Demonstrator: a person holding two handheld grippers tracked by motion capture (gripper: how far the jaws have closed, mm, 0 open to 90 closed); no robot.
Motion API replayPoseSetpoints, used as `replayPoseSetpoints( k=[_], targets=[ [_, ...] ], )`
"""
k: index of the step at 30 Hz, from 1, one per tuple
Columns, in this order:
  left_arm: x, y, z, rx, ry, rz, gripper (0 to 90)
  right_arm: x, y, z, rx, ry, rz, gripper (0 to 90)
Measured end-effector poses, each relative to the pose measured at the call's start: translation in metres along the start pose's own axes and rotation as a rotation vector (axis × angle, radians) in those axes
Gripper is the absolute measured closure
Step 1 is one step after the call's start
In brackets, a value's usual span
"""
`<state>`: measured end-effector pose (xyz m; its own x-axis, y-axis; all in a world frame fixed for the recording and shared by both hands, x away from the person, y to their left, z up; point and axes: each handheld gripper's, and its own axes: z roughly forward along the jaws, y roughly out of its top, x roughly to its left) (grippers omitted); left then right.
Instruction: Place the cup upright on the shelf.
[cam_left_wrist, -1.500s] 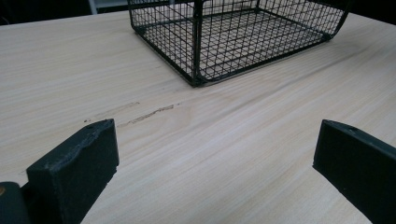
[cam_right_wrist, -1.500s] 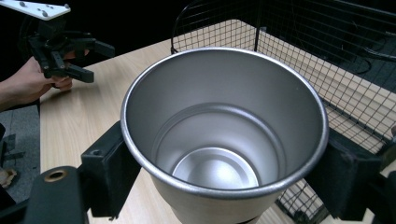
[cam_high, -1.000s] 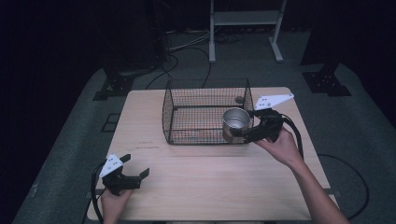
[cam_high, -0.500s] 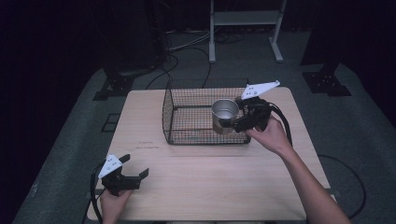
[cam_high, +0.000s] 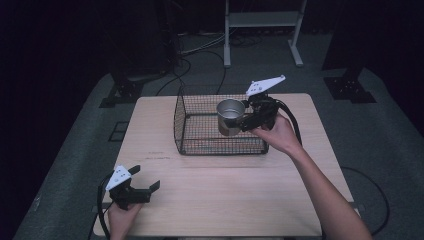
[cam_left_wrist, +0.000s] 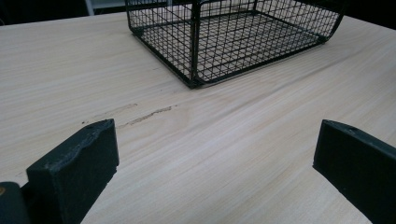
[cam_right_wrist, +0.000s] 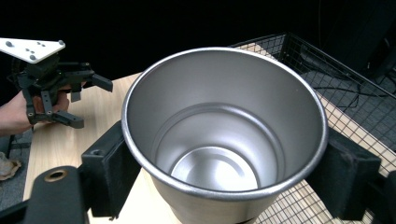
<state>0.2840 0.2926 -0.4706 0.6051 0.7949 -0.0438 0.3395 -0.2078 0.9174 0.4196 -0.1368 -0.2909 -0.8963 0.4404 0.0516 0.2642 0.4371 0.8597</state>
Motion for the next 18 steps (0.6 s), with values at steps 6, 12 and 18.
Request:
replayPoseSetpoints(
  k=[6,12,18],
  targets=[
    [0.0,0.0,0.0,0.005,0.002,0.004,0.0,-0.006,0.007,0.012,0.013,0.004,-0.001,17.6],
    [-0.001,0.0,0.001,0.009,-0.003,0.003,0.0,-0.015,0.016,0.028,0.026,-0.001,0.004,17.6],
    [-0.001,0.0,0.0,0.005,-0.003,0.004,0.0,-0.022,0.02,0.039,0.029,-0.009,0.007,17.6]
  ],
)
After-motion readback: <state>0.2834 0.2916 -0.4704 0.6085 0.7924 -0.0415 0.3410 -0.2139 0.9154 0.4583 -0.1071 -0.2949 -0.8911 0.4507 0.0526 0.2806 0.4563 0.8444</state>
